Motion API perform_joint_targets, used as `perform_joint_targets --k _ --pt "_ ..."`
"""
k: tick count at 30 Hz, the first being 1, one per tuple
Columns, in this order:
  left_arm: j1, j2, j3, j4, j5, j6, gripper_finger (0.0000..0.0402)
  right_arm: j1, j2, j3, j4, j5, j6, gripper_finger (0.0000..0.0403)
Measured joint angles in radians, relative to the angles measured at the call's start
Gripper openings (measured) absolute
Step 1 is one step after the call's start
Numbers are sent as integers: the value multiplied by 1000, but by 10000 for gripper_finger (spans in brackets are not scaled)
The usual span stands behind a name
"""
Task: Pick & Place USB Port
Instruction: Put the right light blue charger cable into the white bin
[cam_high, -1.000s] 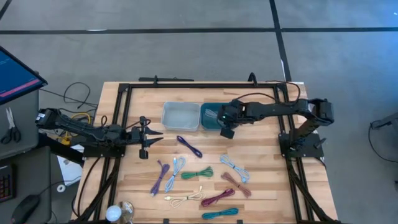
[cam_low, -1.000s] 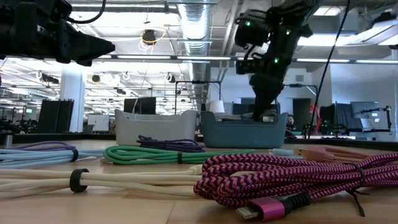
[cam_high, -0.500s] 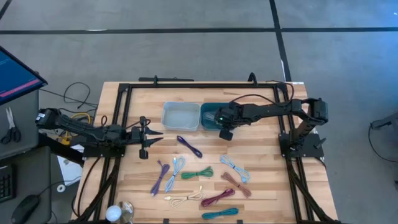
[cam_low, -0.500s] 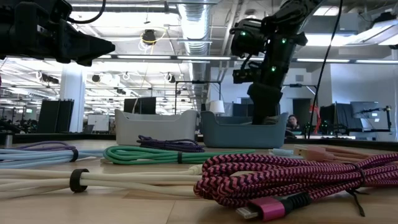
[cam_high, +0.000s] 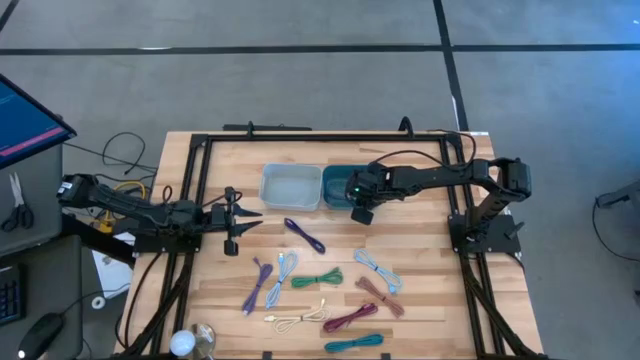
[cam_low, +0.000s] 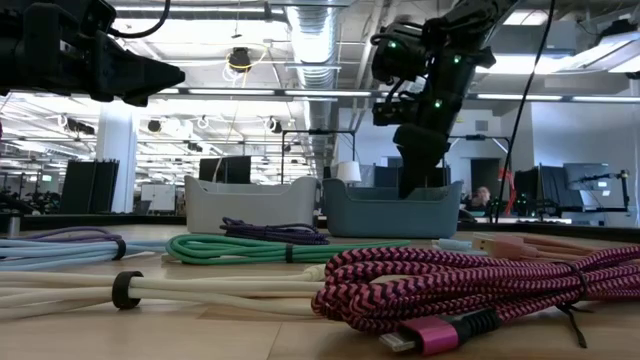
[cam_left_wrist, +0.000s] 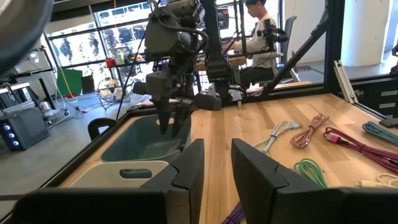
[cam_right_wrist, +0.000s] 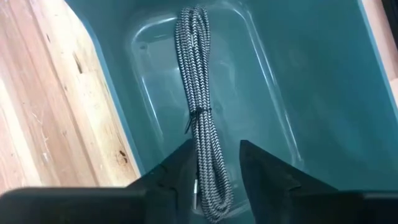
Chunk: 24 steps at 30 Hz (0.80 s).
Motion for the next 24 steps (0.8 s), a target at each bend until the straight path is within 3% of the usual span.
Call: perform_joint_targets --k 7,14,21,24 --pt "0 0 0 0 0 0 81 16 -13 18 -35 -4 -23 151" --pt "0 0 0 0 0 0 81 94 -26 164 -237 -13 -18 143" --pt "0 0 0 0 0 0 81 180 -28 254 -391 -214 95 128" --pt "0 0 0 0 0 0 81 227 -28 261 -448 -238 142 126"
